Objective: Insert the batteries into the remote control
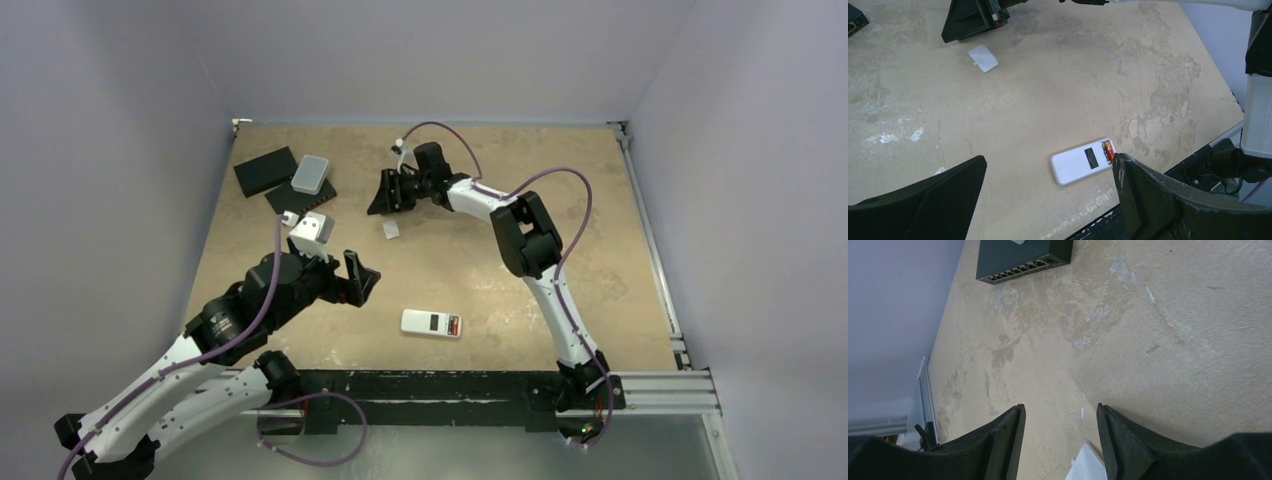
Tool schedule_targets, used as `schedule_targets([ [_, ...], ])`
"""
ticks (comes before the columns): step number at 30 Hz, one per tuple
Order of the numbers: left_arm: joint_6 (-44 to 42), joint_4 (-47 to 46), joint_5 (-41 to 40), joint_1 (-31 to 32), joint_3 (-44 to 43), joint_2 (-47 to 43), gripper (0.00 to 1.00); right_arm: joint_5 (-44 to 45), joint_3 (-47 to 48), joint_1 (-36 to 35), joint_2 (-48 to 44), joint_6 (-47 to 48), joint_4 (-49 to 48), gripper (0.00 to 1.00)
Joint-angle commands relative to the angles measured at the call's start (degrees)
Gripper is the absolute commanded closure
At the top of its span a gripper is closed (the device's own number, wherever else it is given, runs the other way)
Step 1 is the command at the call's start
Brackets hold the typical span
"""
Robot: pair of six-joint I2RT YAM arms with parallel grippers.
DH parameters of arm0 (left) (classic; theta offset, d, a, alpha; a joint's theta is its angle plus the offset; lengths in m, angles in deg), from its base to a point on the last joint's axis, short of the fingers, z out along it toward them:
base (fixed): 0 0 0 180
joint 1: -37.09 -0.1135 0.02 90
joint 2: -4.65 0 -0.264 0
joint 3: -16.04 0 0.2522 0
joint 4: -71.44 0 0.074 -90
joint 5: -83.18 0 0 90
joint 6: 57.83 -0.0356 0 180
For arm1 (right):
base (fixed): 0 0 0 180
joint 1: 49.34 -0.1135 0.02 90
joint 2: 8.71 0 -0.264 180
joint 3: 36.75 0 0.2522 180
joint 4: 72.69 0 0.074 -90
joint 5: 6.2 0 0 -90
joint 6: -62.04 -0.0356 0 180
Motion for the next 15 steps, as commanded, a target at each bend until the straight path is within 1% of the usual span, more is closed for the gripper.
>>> schedule_targets([
  [1, -0.10, -1.26, -0.58, -0.28, 0.08, -0.28, 0.01, -1.37, 3.25, -0.72, 0.35, 1.75, 2.13, 0.38],
  [8, -0.09, -1.33, -0.50, -0.23, 0.10, -0.13, 0.01, -2.14, -1.38, -0.77, 0.03, 5.32, 2.69, 0.40],
  [15, -0.10, -1.36, -0.32, -0.31, 0.05, 0.10, 0.01, -5.04, -8.23, -0.80, -2.69, 9.78, 3.03, 0.41],
])
